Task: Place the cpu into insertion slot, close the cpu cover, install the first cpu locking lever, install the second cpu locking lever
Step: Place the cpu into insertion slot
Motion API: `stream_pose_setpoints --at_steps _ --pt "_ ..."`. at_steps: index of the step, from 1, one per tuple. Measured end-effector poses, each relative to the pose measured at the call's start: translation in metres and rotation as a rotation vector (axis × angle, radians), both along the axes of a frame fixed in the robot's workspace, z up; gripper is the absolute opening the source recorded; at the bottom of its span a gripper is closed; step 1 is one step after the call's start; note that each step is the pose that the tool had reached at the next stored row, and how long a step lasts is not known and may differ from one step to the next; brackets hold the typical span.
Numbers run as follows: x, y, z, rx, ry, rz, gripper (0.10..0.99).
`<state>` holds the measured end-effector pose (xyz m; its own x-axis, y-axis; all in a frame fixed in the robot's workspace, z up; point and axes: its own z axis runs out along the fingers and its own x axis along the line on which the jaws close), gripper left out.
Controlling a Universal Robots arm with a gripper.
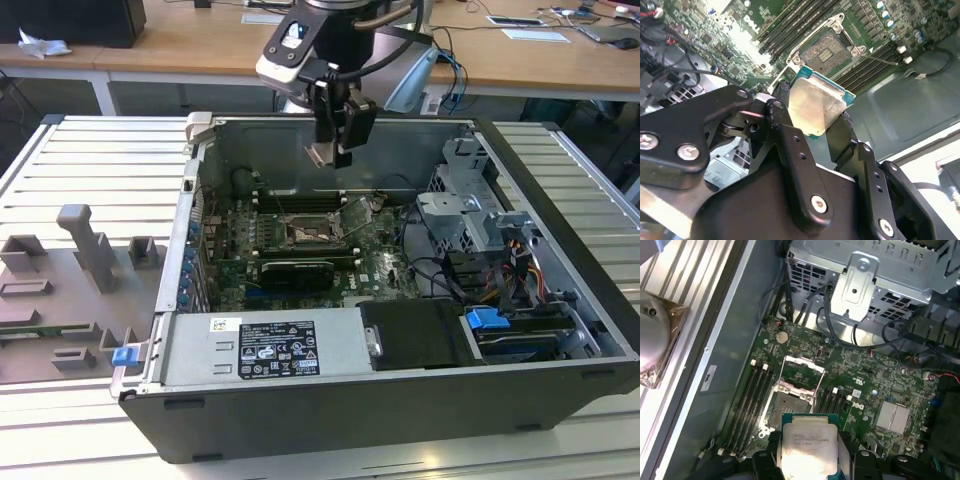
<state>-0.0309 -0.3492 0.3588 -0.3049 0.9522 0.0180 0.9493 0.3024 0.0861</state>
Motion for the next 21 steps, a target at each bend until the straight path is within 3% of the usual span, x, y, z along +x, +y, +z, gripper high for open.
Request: stream_pose_setpoints --at_steps 6,8,11,17,21 --pt "0.0000 0.0000 -0.0049 0.000 0.0001 -0.139 0.537" --pt "0.0000 0.0000 -0.0076 0.000 0.0006 -0.144 0.537" --pt "-0.0011 0.0000 -0.0159 0.000 0.0022 -0.155 0.537" --pt "-0.0011 0.0003 -0.0326 0.000 0.0023 -0.284 0.537" --pt "-0.0011 0.0003 -0.0404 -0.001 0.0022 -0.300 0.537"
